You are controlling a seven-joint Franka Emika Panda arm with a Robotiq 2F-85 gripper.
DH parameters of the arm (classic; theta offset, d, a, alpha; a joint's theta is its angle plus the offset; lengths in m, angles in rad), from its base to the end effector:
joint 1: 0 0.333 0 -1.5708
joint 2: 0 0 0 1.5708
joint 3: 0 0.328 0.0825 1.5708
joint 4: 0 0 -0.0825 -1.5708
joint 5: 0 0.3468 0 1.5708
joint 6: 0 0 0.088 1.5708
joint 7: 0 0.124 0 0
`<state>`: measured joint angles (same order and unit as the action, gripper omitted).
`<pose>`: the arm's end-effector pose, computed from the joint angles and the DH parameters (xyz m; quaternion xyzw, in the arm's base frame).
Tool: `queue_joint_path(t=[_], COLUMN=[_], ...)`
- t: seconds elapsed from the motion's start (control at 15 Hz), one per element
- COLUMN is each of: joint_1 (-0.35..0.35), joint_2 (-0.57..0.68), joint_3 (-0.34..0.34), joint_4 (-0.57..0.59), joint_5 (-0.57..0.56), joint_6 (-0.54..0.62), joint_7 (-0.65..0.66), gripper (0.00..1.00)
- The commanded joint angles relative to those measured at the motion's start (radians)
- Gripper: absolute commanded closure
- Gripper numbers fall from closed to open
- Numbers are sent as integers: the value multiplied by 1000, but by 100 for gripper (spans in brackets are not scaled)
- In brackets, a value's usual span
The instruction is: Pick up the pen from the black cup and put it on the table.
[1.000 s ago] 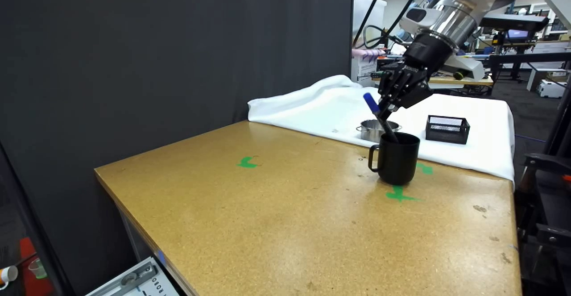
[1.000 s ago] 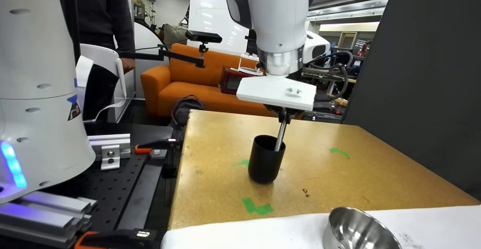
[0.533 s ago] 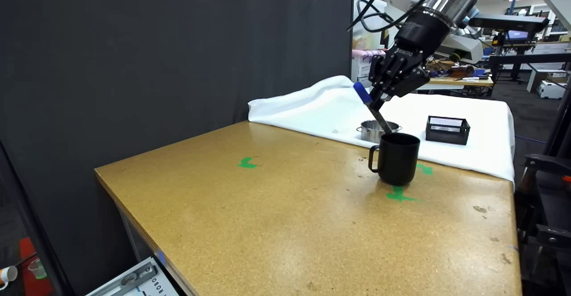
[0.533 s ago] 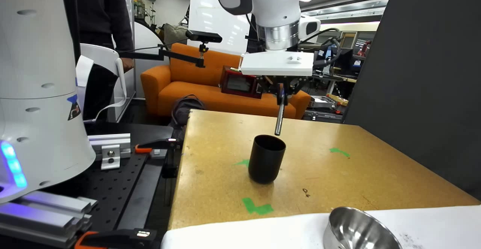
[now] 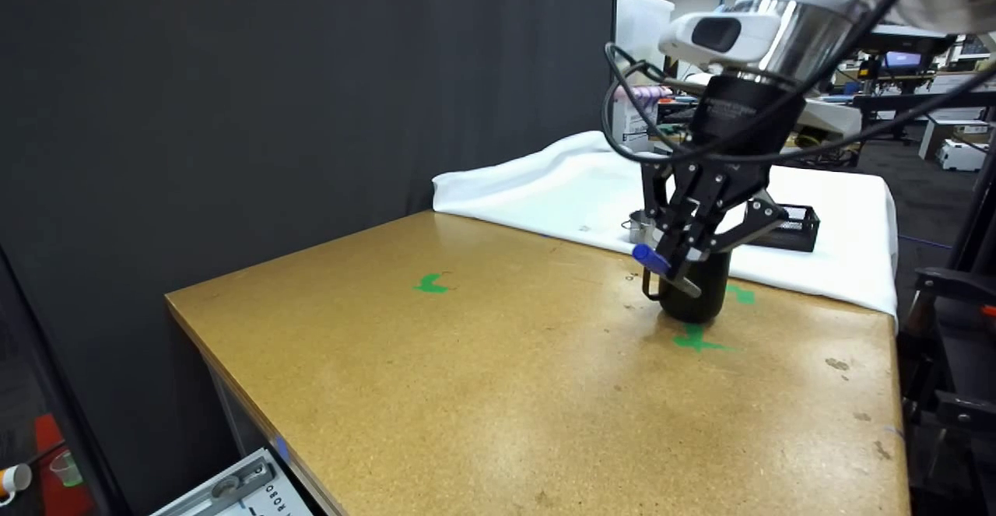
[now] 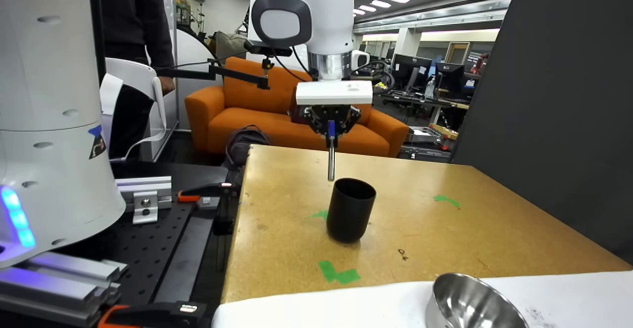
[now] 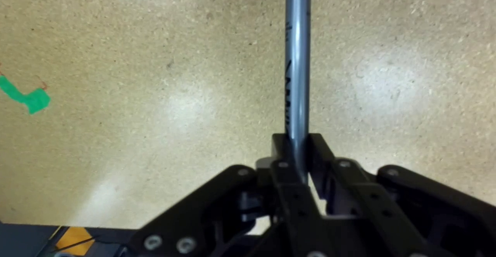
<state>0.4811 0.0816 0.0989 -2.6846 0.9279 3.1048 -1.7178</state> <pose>0.3759 0.1671 0.2604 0.7610 0.6241 0.1769 0.0001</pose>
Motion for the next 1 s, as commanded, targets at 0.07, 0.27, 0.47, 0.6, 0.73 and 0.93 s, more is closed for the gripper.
queue_joint_path(t=[0.07, 0.27, 0.47, 0.6, 0.73, 0.93], joint_1=[49, 127, 255, 323, 374, 447], joint_2=[165, 253, 293, 307, 310, 313], joint_3=[-75, -165, -288, -346, -389, -455], joint_4=[17, 38, 68, 88, 101, 116], joint_5=[-193, -328, -366, -375, -372, -374], joint_6=[99, 88, 53, 41, 21, -36], joint_7=[85, 174, 193, 208, 218, 249], gripper=[96, 96, 59, 52, 38, 19])
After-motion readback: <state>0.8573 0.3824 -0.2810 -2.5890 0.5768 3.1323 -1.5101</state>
